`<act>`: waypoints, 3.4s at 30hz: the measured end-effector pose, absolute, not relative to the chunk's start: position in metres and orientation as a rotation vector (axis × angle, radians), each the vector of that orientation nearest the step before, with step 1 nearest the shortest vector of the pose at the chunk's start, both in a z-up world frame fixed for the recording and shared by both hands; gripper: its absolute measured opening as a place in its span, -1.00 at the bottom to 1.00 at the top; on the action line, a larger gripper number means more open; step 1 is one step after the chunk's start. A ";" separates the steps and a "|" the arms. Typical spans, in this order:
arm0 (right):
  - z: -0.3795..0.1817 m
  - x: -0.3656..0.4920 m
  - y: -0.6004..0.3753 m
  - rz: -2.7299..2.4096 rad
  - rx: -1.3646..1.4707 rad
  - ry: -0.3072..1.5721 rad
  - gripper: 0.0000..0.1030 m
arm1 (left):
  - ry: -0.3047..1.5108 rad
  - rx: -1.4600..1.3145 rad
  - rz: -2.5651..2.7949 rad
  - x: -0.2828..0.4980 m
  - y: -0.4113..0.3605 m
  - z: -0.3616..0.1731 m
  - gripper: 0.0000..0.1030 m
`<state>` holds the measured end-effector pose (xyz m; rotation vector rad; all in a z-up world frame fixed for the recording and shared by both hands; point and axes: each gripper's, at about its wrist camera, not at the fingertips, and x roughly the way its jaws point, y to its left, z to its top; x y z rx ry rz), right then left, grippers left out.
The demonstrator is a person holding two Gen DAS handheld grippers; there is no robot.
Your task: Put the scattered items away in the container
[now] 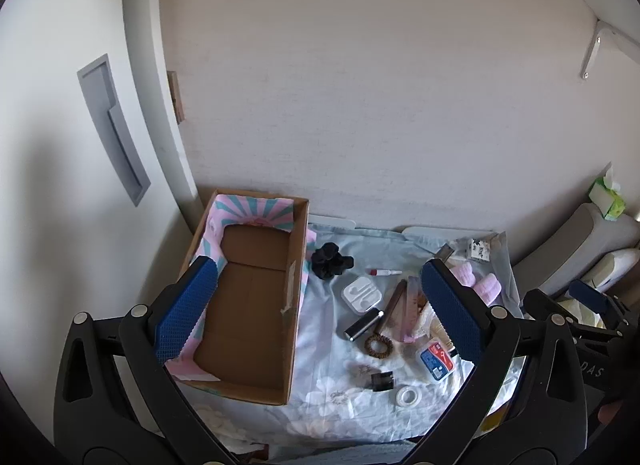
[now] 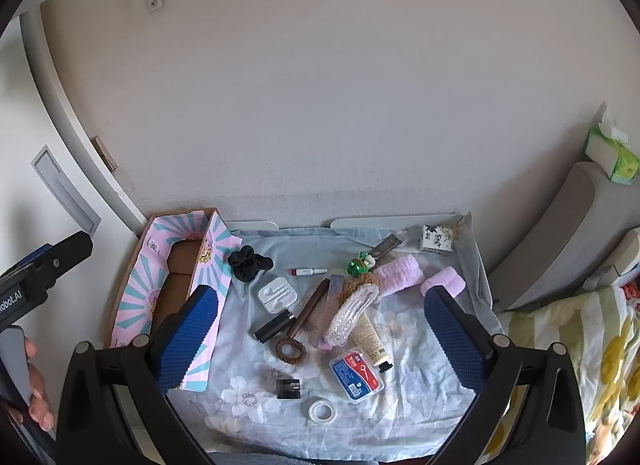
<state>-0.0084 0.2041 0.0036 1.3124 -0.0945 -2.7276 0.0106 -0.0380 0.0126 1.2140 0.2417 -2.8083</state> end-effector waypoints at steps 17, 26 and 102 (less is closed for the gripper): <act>0.009 -0.005 0.199 -2.815 1.264 -0.045 0.99 | 0.218 1.248 -2.817 0.012 -0.044 0.013 0.98; 0.009 -0.003 0.197 -2.794 1.300 0.009 0.99 | 0.351 1.218 -2.901 0.016 -0.050 0.014 0.97; -0.221 -0.109 0.357 -2.609 1.562 0.117 -0.58 | -0.310 1.844 -2.959 -0.130 0.173 -0.261 -0.40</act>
